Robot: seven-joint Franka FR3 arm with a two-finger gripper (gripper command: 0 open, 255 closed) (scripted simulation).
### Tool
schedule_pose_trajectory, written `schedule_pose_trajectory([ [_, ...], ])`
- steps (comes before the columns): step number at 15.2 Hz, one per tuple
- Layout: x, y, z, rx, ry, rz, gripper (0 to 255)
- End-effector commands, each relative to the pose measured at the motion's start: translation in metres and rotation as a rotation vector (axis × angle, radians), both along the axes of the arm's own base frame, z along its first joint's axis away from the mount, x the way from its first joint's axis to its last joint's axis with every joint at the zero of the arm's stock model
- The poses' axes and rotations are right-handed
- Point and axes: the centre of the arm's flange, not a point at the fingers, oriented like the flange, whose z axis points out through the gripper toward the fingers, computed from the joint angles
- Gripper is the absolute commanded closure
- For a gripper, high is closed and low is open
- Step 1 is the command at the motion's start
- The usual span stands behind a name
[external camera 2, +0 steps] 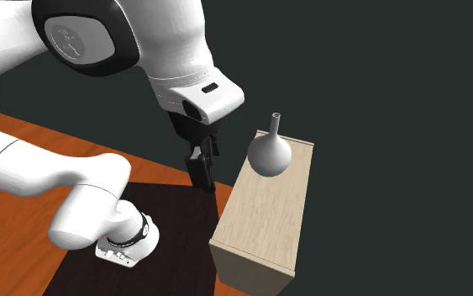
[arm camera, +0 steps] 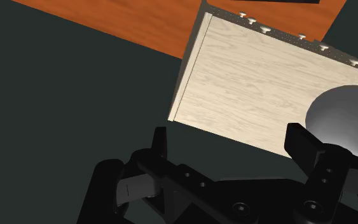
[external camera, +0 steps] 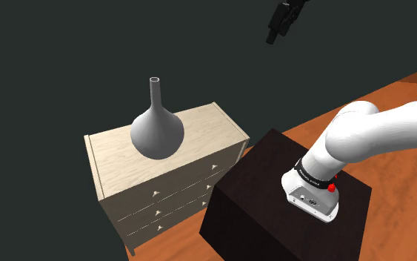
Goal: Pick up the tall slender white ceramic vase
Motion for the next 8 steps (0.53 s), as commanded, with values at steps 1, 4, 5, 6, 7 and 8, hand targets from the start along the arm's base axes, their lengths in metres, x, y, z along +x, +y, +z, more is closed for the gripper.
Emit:
schedule_pose_trajectory([
  [1, 0.0, 0.0, 0.0, 0.0, 0.0, 0.0, 0],
  [4, 0.018, 0.033, -0.01, 0.01, 0.007, -0.005, 0],
  [5, 0.024, 0.044, -0.014, 0.013, 0.009, -0.007, 0],
  [6, 0.03, 0.055, -0.017, 0.016, 0.012, -0.008, 0],
  [7, 0.036, 0.066, -0.021, 0.019, 0.014, -0.01, 0],
  [8, 0.042, 0.077, -0.024, 0.022, 0.016, -0.011, 0],
])
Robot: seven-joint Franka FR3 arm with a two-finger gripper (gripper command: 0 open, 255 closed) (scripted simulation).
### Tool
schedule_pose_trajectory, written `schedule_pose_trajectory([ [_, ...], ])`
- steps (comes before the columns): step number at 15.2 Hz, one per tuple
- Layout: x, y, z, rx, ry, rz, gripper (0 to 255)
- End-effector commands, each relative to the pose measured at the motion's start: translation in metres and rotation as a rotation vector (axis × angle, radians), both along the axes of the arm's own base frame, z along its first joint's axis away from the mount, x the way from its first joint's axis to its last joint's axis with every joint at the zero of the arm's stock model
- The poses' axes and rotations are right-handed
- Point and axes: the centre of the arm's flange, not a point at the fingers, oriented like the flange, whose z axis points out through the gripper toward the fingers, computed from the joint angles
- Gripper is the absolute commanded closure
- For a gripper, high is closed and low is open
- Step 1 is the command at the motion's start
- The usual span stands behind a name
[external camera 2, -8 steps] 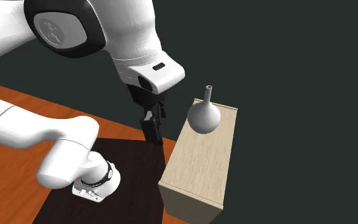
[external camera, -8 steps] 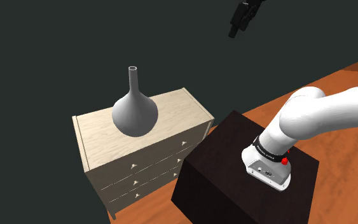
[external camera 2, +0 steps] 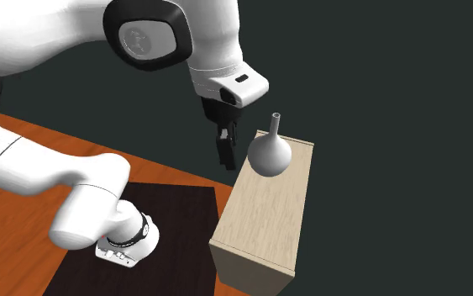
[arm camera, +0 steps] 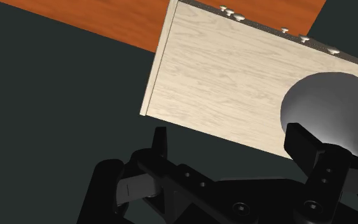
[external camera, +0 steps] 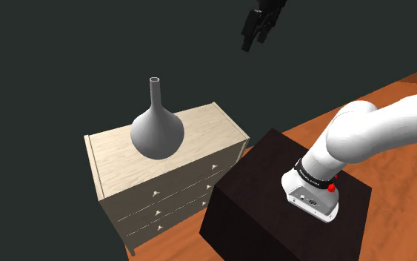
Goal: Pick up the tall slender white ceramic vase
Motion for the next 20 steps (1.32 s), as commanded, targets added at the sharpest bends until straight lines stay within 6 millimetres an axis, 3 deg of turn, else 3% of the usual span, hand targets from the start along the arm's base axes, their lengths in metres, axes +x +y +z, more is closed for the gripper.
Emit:
schedule_pose_trajectory([
  [1, 0.012, 0.022, -0.007, 0.007, 0.005, -0.004, 0],
  [20, 0.13, 0.23, -0.067, 0.068, 0.049, -0.035, 0],
])
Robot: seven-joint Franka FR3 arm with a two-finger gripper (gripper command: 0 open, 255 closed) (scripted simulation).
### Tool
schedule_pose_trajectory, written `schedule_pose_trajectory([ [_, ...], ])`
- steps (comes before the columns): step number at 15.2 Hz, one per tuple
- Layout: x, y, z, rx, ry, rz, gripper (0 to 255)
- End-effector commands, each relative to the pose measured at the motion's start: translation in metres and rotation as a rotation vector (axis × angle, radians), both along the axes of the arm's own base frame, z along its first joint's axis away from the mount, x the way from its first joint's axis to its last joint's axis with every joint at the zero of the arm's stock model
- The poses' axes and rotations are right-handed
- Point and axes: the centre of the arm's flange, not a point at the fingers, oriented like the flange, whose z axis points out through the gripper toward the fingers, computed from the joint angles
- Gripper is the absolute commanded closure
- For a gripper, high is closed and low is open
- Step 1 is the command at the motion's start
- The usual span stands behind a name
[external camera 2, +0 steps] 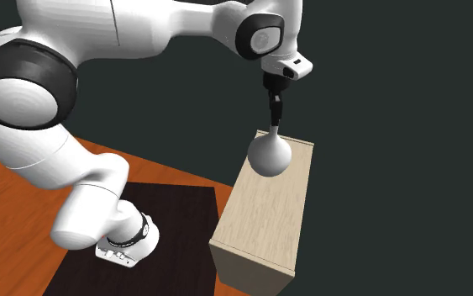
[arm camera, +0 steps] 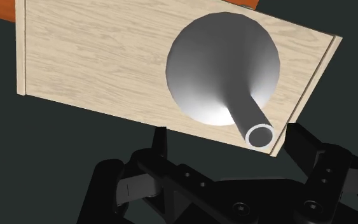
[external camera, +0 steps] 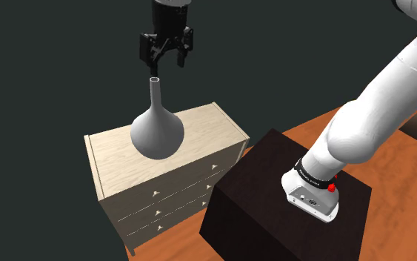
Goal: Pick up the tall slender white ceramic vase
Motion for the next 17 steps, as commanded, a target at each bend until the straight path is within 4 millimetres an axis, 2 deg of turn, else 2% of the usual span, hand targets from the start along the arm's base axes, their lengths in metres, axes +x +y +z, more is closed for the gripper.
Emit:
schedule_pose_trajectory([
  [1, 0.012, 0.022, -0.004, 0.007, 0.004, -0.005, 0],
  [2, 0.019, 0.033, -0.007, 0.011, 0.007, -0.007, 0],
  [9, 0.019, 0.033, -0.044, 0.011, 0.007, -0.007, 0],
  [12, 0.019, 0.033, -0.047, 0.011, 0.007, -0.006, 0],
  [13, 0.019, 0.033, -0.047, 0.011, 0.007, -0.006, 255],
  [17, 0.019, 0.033, -0.048, 0.01, 0.007, -0.006, 255],
])
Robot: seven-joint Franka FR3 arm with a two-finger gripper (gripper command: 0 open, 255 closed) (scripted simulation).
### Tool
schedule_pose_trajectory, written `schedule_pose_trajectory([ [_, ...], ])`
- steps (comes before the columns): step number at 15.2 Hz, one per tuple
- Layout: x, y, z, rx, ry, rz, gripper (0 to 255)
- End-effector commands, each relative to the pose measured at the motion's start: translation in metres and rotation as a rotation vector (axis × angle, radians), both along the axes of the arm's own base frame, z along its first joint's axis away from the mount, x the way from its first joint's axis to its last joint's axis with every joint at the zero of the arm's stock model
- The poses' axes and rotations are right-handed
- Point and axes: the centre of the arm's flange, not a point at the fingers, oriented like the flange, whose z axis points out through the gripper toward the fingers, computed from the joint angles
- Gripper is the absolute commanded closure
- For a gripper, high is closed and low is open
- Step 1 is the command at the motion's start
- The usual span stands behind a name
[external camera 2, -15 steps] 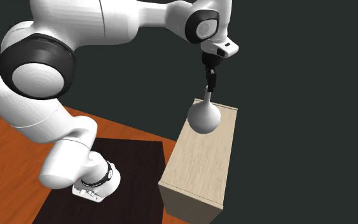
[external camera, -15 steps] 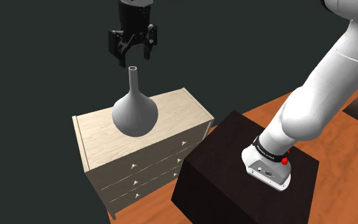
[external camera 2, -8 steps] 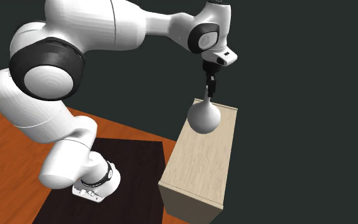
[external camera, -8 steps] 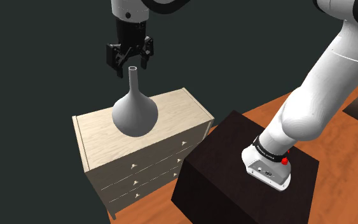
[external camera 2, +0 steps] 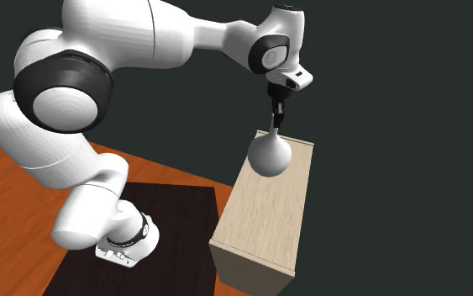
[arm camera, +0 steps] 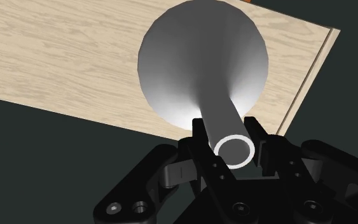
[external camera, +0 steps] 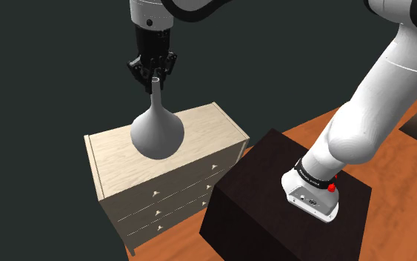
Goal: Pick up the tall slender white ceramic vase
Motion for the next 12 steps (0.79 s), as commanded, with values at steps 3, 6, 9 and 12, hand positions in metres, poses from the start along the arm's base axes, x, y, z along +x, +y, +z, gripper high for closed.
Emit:
schedule_pose_trajectory([
  [3, 0.0, 0.0, 0.0, 0.0, 0.001, 0.0, 255],
  [6, 0.0, 0.0, 0.005, 0.0, 0.001, 0.0, 255],
  [9, 0.0, 0.0, 0.021, 0.0, 0.001, 0.0, 255],
  [12, 0.0, 0.0, 0.037, 0.0, 0.001, 0.0, 255],
])
